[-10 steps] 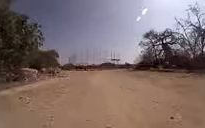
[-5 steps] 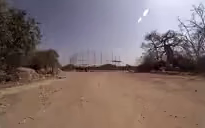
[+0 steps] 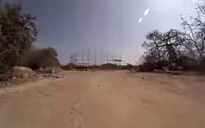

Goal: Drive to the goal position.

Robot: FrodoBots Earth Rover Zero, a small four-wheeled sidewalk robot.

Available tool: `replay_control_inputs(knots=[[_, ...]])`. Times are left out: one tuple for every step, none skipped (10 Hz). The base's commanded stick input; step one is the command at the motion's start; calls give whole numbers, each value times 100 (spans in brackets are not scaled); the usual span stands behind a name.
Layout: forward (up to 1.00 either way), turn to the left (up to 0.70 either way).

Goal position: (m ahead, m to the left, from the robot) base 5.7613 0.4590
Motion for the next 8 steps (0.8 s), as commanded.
replay_control_inputs(knots=[[100,31],[100,36],[100,2],[100,2],[100,2],[100,2],[100,2],[100,2]])
